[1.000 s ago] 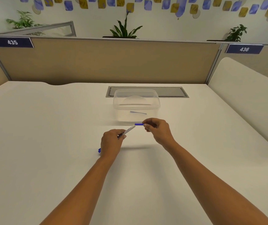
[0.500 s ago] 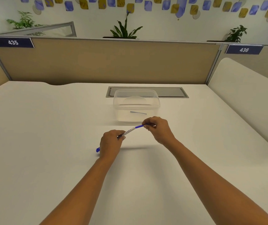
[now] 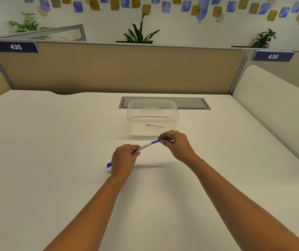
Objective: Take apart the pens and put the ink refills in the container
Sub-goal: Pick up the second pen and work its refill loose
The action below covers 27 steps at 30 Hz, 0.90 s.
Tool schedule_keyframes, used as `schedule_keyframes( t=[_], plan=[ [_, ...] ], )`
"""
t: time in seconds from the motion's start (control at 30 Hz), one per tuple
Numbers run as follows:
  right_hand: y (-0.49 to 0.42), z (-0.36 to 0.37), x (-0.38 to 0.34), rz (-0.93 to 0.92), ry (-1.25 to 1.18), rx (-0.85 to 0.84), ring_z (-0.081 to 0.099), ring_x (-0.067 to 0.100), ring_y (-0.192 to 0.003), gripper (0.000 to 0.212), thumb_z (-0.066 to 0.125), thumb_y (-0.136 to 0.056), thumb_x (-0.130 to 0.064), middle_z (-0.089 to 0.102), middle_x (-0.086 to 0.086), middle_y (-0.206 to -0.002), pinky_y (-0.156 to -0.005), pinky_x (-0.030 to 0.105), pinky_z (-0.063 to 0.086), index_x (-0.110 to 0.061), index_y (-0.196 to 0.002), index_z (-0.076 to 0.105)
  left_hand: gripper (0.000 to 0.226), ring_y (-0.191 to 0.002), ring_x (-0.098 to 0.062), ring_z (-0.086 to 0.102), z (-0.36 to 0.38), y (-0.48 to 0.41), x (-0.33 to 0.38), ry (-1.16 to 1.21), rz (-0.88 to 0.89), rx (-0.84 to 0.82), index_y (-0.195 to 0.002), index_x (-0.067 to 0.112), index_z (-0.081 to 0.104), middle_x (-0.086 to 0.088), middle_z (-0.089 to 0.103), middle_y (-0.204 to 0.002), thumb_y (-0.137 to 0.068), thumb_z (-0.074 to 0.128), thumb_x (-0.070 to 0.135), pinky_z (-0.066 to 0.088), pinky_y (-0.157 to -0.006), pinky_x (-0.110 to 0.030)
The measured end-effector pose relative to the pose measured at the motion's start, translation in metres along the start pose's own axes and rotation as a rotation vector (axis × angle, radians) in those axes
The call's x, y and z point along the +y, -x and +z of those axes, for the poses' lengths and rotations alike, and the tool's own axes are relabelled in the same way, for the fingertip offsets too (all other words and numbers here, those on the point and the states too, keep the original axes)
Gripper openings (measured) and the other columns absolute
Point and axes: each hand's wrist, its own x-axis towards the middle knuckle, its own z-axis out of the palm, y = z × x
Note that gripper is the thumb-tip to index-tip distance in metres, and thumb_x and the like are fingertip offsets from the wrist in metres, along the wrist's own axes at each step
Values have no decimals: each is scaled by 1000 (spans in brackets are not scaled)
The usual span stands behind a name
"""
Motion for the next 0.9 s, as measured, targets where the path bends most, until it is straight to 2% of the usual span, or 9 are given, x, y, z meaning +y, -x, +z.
schedule_keyframes(
  t=[0.17,0.4,0.57,0.7,0.8,0.9],
  plan=[
    [-4,-2,-4,-18,33,-24,51,18,-73,18,54,-85,2,56,7,-86,-61,0,38,-1,-97,68,21,-90,-32,62,0,0,0,-2,18,2,-102,11,68,-14,72,-99,-81,62,10,51,-83,-43],
    [-7,-1,-8,-46,67,-52,51,19,-75,22,48,-88,2,61,20,-93,-63,6,38,0,-99,67,23,-90,-32,62,-1,0,5,-36,58,-19,-105,10,66,-14,71,-100,-83,61,11,51,-82,-42],
    [-6,-4,-11,42,-141,-17,55,10,-61,16,54,-87,0,61,10,-79,-59,2,44,0,-99,64,22,-88,-33,63,-2,0,5,-2,58,3,-102,8,68,-15,72,-98,-81,62,9,51,-82,-41],
    [-7,-5,-10,156,-289,-73,57,14,-60,13,57,-86,-4,61,6,-69,-57,7,49,4,-93,64,20,-87,-32,63,-1,1,7,6,76,18,-99,7,69,-15,73,-96,-80,64,8,49,-81,-38],
    [-6,-2,-10,177,-301,-110,53,13,-57,15,56,-87,-5,58,4,-64,-51,8,48,7,-91,64,20,-85,-30,63,0,1,10,-9,100,19,-99,7,69,-14,73,-96,-79,65,9,48,-80,-35],
    [-7,0,-11,171,-266,-107,52,12,-55,14,55,-88,-8,57,3,-63,-48,8,45,3,-87,64,20,-86,-31,64,-1,1,12,9,99,27,-99,6,69,-16,73,-96,-79,65,8,49,-81,-37]
  ],
)
